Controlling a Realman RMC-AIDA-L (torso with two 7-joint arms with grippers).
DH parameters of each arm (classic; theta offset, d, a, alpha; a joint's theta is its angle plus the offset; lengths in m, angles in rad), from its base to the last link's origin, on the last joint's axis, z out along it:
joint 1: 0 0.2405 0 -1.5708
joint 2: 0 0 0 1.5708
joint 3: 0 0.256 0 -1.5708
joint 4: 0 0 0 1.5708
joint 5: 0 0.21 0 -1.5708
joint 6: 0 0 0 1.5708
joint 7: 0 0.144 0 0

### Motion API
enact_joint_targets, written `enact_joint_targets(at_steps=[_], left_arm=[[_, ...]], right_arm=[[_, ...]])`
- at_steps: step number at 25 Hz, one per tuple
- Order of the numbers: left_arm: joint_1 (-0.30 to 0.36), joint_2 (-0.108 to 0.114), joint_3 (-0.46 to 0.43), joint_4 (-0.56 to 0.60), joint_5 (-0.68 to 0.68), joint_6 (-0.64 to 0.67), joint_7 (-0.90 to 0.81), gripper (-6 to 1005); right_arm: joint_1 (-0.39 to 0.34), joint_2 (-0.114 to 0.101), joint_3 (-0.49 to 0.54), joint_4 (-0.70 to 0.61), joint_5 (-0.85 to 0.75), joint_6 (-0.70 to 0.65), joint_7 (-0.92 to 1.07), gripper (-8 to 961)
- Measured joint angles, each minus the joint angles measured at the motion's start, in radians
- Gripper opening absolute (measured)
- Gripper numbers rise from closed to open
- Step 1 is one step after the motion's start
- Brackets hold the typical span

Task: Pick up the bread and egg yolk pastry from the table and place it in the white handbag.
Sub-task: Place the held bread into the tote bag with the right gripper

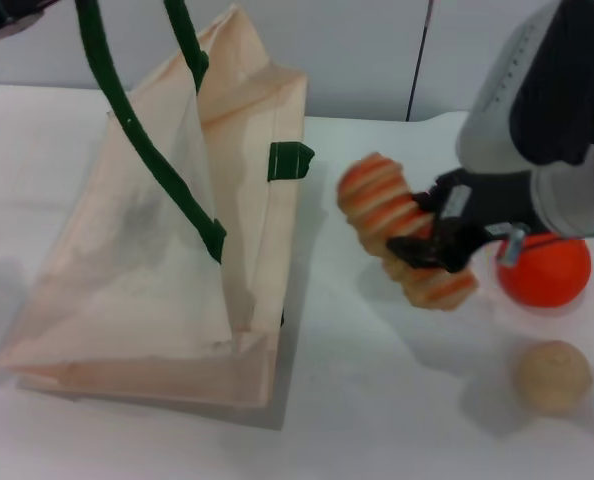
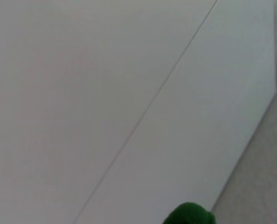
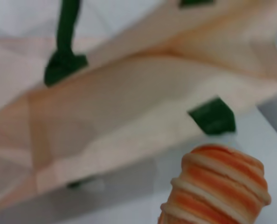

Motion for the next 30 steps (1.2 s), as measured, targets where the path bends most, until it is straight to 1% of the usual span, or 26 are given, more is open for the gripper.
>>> enact_joint_targets(at_steps=[5,8,11,23,26,30], left_arm=[[-0.022,0.006,-0.005,-0.013,0.000,-0.025,0.001,120],[-0.031,0.008,-0.001,-0.014,0.000,-0.030,-0.003,119],[-0.035,0.008,0.003,-0.014,0.000,-0.031,-0.005,119],[-0.069,0.008,0.005,-0.043,0.014,-0.030,0.001,120],[-0.081,0.009,0.006,-0.056,0.023,-0.025,0.003,120],[-0.096,0.010,0.006,-0.066,0.048,-0.019,0.003,119]], right_arm=[[0.107,0.002,-0.056,0.046,0.011,-0.010,0.002,514],[0.180,0.003,-0.095,0.099,0.049,-0.031,0.004,502],[0.260,0.003,-0.127,0.180,0.092,-0.064,0.005,484],[0.517,0.007,-0.234,0.443,0.209,-0.188,0.030,371],[0.560,0.008,-0.251,0.470,0.235,-0.217,0.048,366],[0.587,0.008,-0.265,0.470,0.245,-0.246,0.072,362]])
